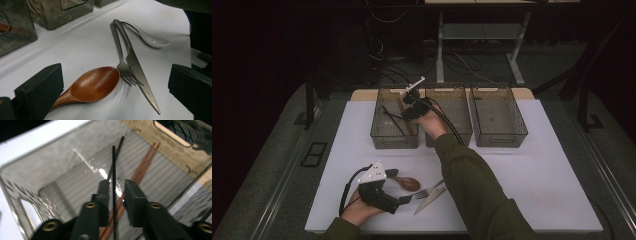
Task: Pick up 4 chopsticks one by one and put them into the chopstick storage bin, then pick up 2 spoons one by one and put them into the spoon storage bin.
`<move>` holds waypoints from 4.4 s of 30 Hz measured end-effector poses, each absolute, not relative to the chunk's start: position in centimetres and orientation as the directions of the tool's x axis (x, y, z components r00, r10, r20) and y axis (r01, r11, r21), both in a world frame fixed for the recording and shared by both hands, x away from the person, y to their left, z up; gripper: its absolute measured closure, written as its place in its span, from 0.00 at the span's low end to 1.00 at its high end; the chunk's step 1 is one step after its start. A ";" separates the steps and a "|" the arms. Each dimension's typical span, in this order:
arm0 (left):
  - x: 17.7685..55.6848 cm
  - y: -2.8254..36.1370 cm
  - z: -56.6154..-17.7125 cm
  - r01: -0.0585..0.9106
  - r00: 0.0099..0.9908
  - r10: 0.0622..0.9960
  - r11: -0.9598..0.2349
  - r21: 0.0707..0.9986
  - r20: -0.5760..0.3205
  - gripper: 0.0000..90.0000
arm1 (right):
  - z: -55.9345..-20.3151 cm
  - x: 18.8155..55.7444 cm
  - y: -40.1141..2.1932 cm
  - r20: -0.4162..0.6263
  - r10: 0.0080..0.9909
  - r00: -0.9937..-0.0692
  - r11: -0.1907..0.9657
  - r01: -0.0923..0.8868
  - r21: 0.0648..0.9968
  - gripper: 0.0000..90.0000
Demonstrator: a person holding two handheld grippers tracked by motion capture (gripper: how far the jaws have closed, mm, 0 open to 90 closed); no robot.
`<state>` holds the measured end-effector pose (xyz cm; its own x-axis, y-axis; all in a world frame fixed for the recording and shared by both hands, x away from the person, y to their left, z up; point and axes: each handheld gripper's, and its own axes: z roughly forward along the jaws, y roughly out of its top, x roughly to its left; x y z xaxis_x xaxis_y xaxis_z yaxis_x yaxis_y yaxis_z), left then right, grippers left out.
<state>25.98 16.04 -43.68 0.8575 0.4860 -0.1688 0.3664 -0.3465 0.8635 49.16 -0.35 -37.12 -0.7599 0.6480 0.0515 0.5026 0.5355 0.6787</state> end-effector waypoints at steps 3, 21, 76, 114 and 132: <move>26.0 16.2 -43.7 0.367 0.856 0.488 -0.344 0.864 -0.170 0.00 | -36.8 49.0 -0.6 0.070 0.643 -0.763 0.522 0.503 0.689 0.68; 26.1 16.6 -43.8 0.370 0.851 0.497 -0.340 0.864 -0.169 0.00 | -35.0 45.6 -5.7 0.140 0.563 -0.815 0.464 0.451 0.762 0.42; 26.5 16.0 -44.0 0.371 0.852 0.500 -0.371 0.851 -0.154 0.00 | -43.6 31.6 -20.0 0.102 0.484 -0.869 0.640 0.431 0.636 0.99; 26.4 15.9 -43.9 0.371 0.853 0.500 -0.376 0.849 -0.151 0.00 | -43.3 28.9 -23.2 0.220 0.443 -0.869 0.578 0.464 0.672 0.64; 26.4 15.9 -43.9 0.368 0.854 0.499 -0.380 0.849 -0.146 0.00 | -44.3 27.9 -20.1 0.128 0.331 -0.935 0.696 0.334 0.636 0.60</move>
<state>26.37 15.92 -43.94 0.8540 0.4993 -0.1465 0.3677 -0.3798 0.8489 27.92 -20.05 -44.32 -0.9349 0.3307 0.1285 0.3335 0.6957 0.6362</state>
